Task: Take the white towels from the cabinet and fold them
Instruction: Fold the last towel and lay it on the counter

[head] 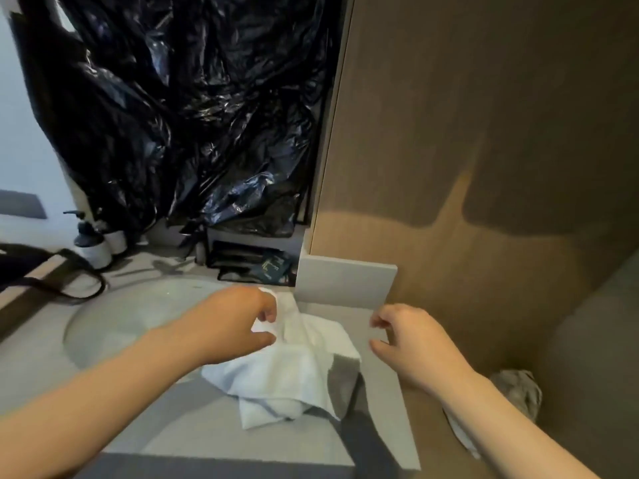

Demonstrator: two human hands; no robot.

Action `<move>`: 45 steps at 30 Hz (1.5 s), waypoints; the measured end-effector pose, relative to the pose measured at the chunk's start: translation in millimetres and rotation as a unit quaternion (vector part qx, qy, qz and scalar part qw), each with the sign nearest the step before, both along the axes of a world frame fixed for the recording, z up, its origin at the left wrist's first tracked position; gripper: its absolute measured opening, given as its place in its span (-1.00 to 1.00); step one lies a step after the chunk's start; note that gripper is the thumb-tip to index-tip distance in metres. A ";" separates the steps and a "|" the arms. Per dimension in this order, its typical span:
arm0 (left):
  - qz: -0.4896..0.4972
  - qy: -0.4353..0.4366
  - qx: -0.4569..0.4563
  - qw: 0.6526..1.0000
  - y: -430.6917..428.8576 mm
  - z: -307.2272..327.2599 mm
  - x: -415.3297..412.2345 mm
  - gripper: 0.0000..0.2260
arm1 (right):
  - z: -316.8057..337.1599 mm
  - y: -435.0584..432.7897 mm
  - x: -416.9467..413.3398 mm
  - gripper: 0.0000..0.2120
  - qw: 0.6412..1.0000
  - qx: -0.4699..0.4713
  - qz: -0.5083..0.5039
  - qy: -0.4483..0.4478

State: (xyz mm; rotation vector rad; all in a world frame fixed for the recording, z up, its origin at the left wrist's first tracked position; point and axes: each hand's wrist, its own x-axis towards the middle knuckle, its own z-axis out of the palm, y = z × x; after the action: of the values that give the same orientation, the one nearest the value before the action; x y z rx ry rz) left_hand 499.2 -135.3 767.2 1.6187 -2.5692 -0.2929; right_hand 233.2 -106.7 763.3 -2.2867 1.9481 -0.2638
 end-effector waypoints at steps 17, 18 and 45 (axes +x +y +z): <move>0.019 0.021 0.136 0.990 -23.0 -117.5 52.0 -0.77 | -95.4 -12.0 52.4 -0.71 0.991 0.127 -0.042 -0.022; 0.019 0.023 0.130 0.991 -26.1 -120.4 50.4 -0.78 | -95.5 -18.0 48.6 -0.71 0.991 0.124 -0.045 -0.032; -0.023 0.144 0.126 0.981 -104.1 -128.9 13.4 -0.66 | -123.7 -77.7 28.0 -0.67 0.957 0.135 -0.065 -0.247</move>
State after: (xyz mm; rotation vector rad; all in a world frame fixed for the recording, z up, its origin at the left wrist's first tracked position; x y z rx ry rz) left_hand 512.5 -239.4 638.3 1.4610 -2.4260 -0.8224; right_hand 261.2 -184.4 639.5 -1.7194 1.7446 -0.4940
